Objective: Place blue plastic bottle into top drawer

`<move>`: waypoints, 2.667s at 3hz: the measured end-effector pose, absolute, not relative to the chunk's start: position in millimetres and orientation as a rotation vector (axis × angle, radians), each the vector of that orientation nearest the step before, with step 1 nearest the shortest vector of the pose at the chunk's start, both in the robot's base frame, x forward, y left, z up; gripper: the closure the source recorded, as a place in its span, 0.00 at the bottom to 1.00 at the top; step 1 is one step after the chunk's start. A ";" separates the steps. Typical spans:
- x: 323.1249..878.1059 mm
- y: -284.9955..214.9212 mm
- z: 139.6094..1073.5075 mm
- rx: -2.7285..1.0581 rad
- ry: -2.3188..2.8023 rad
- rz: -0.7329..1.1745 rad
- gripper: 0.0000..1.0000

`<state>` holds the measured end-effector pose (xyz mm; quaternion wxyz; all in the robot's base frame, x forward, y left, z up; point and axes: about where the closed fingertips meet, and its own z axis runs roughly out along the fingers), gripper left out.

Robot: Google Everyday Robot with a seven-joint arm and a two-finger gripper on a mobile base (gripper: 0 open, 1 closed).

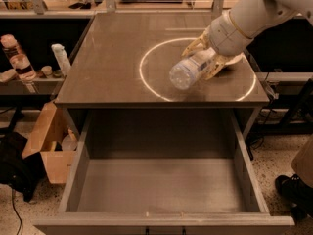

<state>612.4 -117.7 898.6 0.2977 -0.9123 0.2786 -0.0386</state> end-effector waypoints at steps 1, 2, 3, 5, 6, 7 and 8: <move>588.1 -123.2 889.9 -2.415 0.763 -0.068 1.00; 562.0 -130.6 880.0 -2.396 0.806 -0.038 1.00; 536.1 -142.3 868.4 -2.374 0.883 -0.006 1.00; 501.5 -155.5 859.9 -2.320 1.028 0.017 1.00; 488.3 -157.7 858.4 -2.290 1.082 0.023 1.00; 477.5 -156.2 855.7 -2.264 1.111 0.036 1.00; 479.2 -154.4 855.3 -2.269 1.111 0.034 1.00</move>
Offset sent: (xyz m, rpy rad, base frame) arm -0.0824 -0.0266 -0.0282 0.0471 0.0862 -0.0769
